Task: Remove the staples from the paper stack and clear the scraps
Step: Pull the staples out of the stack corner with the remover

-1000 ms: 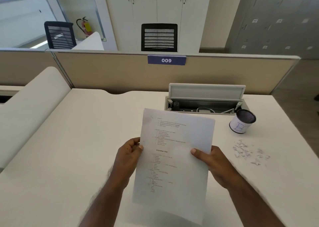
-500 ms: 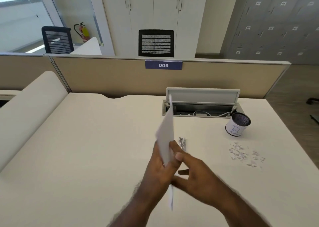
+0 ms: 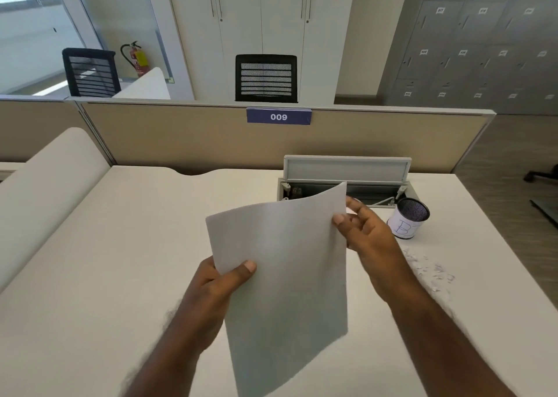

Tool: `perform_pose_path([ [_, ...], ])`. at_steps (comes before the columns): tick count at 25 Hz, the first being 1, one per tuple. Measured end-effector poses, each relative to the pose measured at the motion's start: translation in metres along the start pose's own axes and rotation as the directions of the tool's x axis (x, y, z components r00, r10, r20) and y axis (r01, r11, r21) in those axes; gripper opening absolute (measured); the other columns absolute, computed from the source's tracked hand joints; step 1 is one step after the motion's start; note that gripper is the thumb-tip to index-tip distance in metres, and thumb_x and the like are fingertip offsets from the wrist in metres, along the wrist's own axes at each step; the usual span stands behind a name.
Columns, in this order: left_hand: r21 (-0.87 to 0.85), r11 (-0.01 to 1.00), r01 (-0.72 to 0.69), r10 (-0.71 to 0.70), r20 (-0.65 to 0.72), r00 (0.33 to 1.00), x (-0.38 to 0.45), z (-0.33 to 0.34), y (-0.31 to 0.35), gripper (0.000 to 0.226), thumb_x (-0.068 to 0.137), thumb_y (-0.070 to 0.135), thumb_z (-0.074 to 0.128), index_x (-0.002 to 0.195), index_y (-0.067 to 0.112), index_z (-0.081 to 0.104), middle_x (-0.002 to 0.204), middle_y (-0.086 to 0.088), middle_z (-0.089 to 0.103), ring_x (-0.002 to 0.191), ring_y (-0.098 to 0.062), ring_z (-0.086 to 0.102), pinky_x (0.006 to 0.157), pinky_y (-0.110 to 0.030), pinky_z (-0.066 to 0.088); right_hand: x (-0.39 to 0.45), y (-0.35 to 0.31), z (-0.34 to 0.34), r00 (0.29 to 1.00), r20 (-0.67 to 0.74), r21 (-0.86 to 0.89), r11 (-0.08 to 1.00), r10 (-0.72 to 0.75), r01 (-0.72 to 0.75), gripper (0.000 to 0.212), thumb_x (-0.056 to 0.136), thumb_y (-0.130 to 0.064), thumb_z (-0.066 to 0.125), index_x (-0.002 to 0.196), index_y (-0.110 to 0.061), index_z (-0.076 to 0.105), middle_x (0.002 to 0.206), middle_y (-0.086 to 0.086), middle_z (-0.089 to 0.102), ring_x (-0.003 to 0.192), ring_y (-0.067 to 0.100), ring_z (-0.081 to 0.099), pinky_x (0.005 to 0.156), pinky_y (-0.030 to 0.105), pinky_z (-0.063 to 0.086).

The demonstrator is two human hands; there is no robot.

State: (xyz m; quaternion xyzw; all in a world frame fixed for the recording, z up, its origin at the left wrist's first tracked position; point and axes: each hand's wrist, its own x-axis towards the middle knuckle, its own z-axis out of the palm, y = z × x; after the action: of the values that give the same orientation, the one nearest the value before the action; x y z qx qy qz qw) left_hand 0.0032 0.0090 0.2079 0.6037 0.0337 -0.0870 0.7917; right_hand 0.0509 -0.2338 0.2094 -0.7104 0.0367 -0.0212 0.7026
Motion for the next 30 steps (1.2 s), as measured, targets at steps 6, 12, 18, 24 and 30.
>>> perform_pose_path([
  [6, 0.016, 1.0, 0.014, -0.013, -0.048, 0.999, 0.003, -0.024, 0.004, 0.025, 0.075, 0.007, 0.073, 0.099, 0.001, 0.074, 0.103, -0.022, 0.074, 0.09, -0.036, 0.072, 0.07, -0.037, 0.06, -0.012, -0.024, 0.0, 0.989, 0.138, 0.136, 0.987, 0.062, -0.08, 0.03, 0.079, -0.031, 0.074, 0.106, -0.019, 0.07, 0.105, 0.0, 0.075, 0.093, 0.02, 0.072, 0.081, 0.035, 0.057],
  [12, 0.345, 0.914, -0.213, 0.348, -0.4, 0.848, 0.003, -0.016, 0.013, 0.054, 0.08, 0.022, 0.07, 0.128, 0.033, 0.05, 0.126, 0.01, 0.062, 0.123, -0.013, 0.056, 0.101, -0.032, 0.045, -0.031, -0.029, 0.015, 0.984, 0.164, 0.083, 0.993, 0.074, -0.088, 0.007, 0.085, -0.019, 0.069, 0.086, -0.014, 0.074, 0.084, 0.005, 0.075, 0.071, 0.017, 0.067, 0.063, 0.026, 0.052],
  [18, 0.714, 0.552, -0.431, 0.593, 0.027, 0.804, -0.015, 0.032, 0.023, 0.042, 0.082, 0.028, 0.066, 0.124, 0.027, 0.063, 0.129, 0.015, 0.059, 0.127, 0.005, 0.046, 0.104, -0.013, 0.037, -0.043, -0.028, 0.027, 0.978, 0.195, -0.007, 0.998, 0.07, -0.07, 0.018, 0.08, -0.03, 0.065, 0.091, -0.019, 0.075, 0.088, 0.002, 0.076, 0.076, 0.019, 0.068, 0.069, 0.034, 0.053],
  [24, 0.695, 0.623, -0.358, 0.468, 0.035, 0.883, -0.016, 0.043, 0.023, 0.035, 0.083, 0.035, 0.069, 0.117, 0.029, 0.064, 0.127, 0.017, 0.06, 0.127, 0.001, 0.046, 0.099, -0.002, 0.034, -0.054, -0.033, 0.031, 0.961, 0.272, 0.063, 0.995, 0.057, -0.077, 0.015, 0.087, -0.021, 0.064, 0.094, -0.02, 0.076, 0.094, 0.004, 0.076, 0.082, 0.018, 0.07, 0.073, 0.028, 0.056],
  [30, 0.734, 0.613, -0.293, 0.33, 0.099, 0.939, -0.014, 0.035, 0.042, 0.027, 0.079, 0.04, 0.075, 0.105, 0.037, 0.069, 0.103, 0.032, 0.062, 0.108, -0.005, 0.055, 0.085, -0.012, 0.042, -0.056, -0.034, 0.029, 0.938, 0.333, 0.088, 0.988, 0.094, -0.131, 0.014, 0.081, -0.021, 0.071, 0.09, -0.011, 0.075, 0.086, 0.004, 0.075, 0.077, 0.016, 0.068, 0.068, 0.024, 0.055],
])
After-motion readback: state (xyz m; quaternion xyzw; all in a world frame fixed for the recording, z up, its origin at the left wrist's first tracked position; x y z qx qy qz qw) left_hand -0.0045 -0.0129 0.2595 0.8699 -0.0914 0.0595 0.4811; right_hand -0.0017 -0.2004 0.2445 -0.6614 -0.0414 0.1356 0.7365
